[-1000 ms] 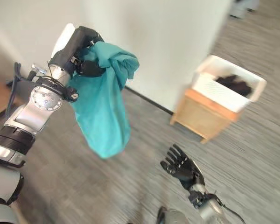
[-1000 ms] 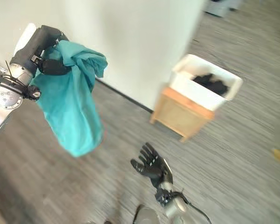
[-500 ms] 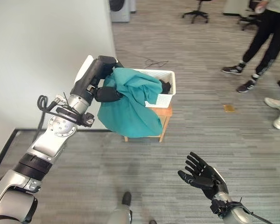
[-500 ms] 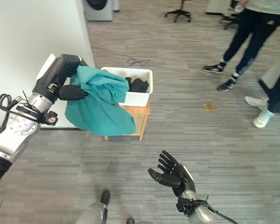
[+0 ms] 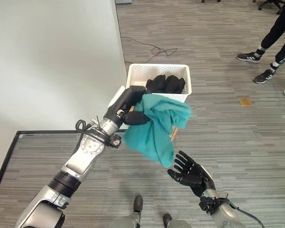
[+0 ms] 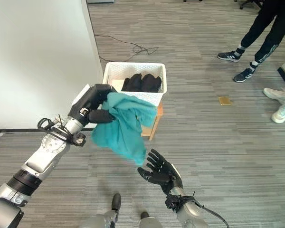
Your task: Pick up bed clothes into laundry basket.
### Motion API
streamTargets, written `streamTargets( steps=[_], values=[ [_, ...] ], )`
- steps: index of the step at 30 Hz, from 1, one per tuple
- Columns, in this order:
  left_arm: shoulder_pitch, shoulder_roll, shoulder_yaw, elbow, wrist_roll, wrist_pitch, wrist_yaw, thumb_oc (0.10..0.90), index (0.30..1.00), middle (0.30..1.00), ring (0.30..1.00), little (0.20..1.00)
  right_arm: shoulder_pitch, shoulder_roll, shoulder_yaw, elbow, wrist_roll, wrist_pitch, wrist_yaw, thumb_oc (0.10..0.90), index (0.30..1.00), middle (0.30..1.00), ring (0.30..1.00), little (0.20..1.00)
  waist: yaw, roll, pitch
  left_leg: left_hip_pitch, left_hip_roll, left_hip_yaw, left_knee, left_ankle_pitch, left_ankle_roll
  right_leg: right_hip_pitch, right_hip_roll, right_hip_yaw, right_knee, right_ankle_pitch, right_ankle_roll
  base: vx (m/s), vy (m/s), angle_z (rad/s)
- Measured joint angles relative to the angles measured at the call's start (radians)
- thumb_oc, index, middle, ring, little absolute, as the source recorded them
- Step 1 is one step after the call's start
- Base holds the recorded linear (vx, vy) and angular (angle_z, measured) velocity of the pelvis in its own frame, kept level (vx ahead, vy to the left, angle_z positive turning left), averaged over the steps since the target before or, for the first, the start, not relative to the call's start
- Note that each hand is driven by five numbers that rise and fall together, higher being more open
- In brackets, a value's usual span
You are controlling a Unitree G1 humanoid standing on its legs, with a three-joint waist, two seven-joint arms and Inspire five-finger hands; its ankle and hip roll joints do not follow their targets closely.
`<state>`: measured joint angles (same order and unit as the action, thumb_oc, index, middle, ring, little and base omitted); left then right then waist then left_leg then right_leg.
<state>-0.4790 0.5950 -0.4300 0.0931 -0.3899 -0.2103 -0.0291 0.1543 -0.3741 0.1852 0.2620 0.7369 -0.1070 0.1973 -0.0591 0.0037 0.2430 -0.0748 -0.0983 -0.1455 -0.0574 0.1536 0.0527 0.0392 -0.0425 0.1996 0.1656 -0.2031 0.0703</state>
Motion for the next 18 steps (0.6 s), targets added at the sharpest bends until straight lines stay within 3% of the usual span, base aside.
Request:
streamTargets(
  steps=[2,5,7,8,9,12,13,14,15,16,18],
  values=[
    [-0.002,0.011,0.001,-0.001,0.000,0.000,0.000,0.400,0.300,0.300,0.300,0.300,-0.013,-0.001,-0.002,0.001,-0.009,0.000,-0.001,0.800,0.900,0.900,0.900,0.900,-0.010,-0.001,0.001,0.002,0.001,0.016,-0.001,-0.006,0.006,-0.016,-0.002,0.004,0.019,-0.002,0.003,0.02,0.044,-0.30],
    [-0.003,0.030,0.003,-0.004,-0.001,0.000,0.001,0.400,0.300,0.300,0.300,0.300,-0.039,0.002,0.003,0.008,-0.013,-0.001,-0.002,0.800,0.900,0.900,0.900,0.900,0.009,-0.006,0.003,0.002,0.010,0.053,0.005,-0.021,0.012,-0.069,0.003,0.000,0.100,-0.020,0.033,0.07,0.028,-0.47],
    [-0.006,0.035,0.003,-0.004,-0.001,0.000,0.003,0.400,0.300,0.300,0.300,0.300,-0.048,0.003,0.005,0.006,-0.017,-0.001,-0.007,0.800,0.900,0.900,0.900,0.900,0.013,-0.007,0.033,0.023,0.026,0.078,0.035,-0.064,0.033,-0.178,0.015,-0.083,0.359,-0.009,0.052,0.15,-0.030,-0.38],
    [-0.008,0.038,0.000,-0.005,-0.001,0.000,0.003,0.400,0.300,0.300,0.300,0.300,-0.038,0.003,0.005,-0.005,-0.023,-0.002,-0.006,0.800,0.900,0.900,0.900,0.900,0.006,-0.010,0.050,0.045,0.029,0.076,0.045,-0.072,0.039,-0.255,0.015,-0.094,0.495,-0.044,0.074,0.20,-0.136,-0.06],
    [-0.008,0.039,0.000,-0.008,-0.001,0.000,0.003,0.400,0.300,0.300,0.300,0.300,-0.034,0.001,0.005,-0.005,-0.026,-0.003,-0.007,0.800,0.900,0.900,0.900,0.900,-0.008,-0.011,0.051,0.046,0.030,0.075,0.053,-0.084,0.033,-0.275,0.003,-0.091,0.492,-0.048,0.071,0.21,-0.135,-0.01],
    [-0.024,0.057,0.000,-0.041,-0.002,-0.002,0.002,0.400,0.300,0.300,0.300,0.300,-0.036,0.004,0.006,-0.004,-0.028,-0.006,-0.009,0.800,0.900,0.900,0.900,0.900,-0.009,-0.002,0.058,0.029,0.043,0.086,0.083,-0.109,0.013,-0.332,-0.155,-0.110,0.282,-0.008,0.072,0.30,-0.229,-0.01],
    [-0.028,0.060,0.000,-0.041,-0.002,-0.002,0.003,0.400,0.300,0.300,0.300,0.300,-0.037,0.006,0.009,-0.004,-0.029,-0.005,-0.008,0.800,0.900,0.900,0.900,0.900,-0.006,0.000,0.060,0.029,0.051,0.085,0.090,-0.114,0.006,-0.333,-0.188,-0.121,0.232,0.003,0.066,0.37,-0.267,-0.06],
    [-0.029,0.068,0.002,-0.041,-0.002,-0.002,0.003,0.400,0.300,0.300,0.300,0.300,-0.040,0.011,0.012,-0.004,-0.029,-0.005,-0.008,0.800,0.900,0.900,0.900,0.900,-0.003,0.001,0.061,0.029,0.061,0.088,0.092,-0.122,-0.005,-0.324,-0.220,-0.137,0.133,0.033,0.082,0.29,-0.206,-0.09],
    [-0.029,0.076,0.005,-0.041,-0.002,-0.002,0.003,0.400,0.300,0.300,0.300,0.300,-0.042,0.019,0.012,-0.004,-0.029,-0.005,-0.007,0.800,0.900,0.900,0.900,0.900,-0.002,0.005,0.063,0.030,0.077,0.088,0.096,-0.125,-0.008,-0.304,-0.236,-0.143,0.045,0.073,0.104,0.44,-0.308,-0.12],
    [-0.029,0.082,0.010,-0.031,-0.002,-0.003,0.003,0.400,0.300,0.300,0.300,0.300,-0.046,0.027,0.020,-0.005,-0.029,-0.006,-0.007,0.800,0.900,0.900,0.900,0.900,-0.003,0.001,0.062,0.035,0.106,0.082,0.102,-0.150,-0.044,-0.308,-0.263,-0.167,-0.047,0.137,0.121,0.55,-0.462,-0.06],
    [-0.027,0.082,0.012,-0.022,-0.002,-0.002,0.003,0.400,0.300,0.300,0.300,0.300,-0.046,0.030,0.025,-0.004,-0.029,-0.006,-0.008,0.800,0.900,0.900,0.900,0.900,-0.003,-0.003,0.060,0.048,0.143,0.073,0.113,-0.173,-0.079,-0.286,-0.273,-0.224,-0.101,0.190,0.141,0.45,-0.432,0.14]
  ],
)
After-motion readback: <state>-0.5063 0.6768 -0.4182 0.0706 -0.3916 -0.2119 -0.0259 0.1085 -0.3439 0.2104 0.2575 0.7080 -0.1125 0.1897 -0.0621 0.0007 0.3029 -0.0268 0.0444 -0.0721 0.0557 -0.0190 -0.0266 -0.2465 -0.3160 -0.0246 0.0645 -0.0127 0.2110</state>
